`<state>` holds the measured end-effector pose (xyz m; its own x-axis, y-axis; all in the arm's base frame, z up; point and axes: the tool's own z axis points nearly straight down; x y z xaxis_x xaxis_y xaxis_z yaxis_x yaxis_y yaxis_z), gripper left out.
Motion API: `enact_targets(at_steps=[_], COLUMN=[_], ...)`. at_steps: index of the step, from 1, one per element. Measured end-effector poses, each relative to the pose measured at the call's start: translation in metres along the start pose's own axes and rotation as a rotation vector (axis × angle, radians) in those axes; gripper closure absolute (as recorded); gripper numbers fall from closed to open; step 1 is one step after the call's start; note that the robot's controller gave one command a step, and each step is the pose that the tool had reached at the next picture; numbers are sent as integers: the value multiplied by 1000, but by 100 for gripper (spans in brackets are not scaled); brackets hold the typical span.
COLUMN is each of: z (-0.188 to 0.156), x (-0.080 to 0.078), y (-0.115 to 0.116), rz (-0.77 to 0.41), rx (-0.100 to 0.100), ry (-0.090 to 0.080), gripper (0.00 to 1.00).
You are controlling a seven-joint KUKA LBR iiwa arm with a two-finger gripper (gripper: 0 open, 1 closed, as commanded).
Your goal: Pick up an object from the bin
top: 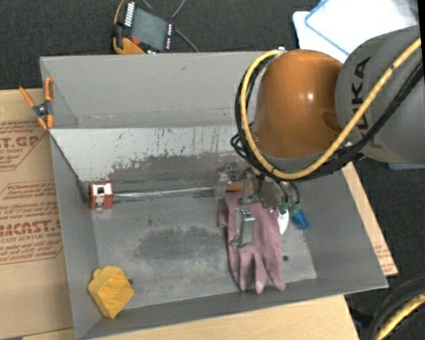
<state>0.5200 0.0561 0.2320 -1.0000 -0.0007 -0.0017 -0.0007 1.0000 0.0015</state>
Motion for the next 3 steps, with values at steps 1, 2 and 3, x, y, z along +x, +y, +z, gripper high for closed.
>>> enact_targets(at_steps=[1, 2, 3], z=[0, 28, 28], x=[0, -9, -9], y=[0, -41, -41], rz=[0, -179, -179], rx=[0, 0, -1], ry=[0, -1, -1], gripper=[0, 100, 100])
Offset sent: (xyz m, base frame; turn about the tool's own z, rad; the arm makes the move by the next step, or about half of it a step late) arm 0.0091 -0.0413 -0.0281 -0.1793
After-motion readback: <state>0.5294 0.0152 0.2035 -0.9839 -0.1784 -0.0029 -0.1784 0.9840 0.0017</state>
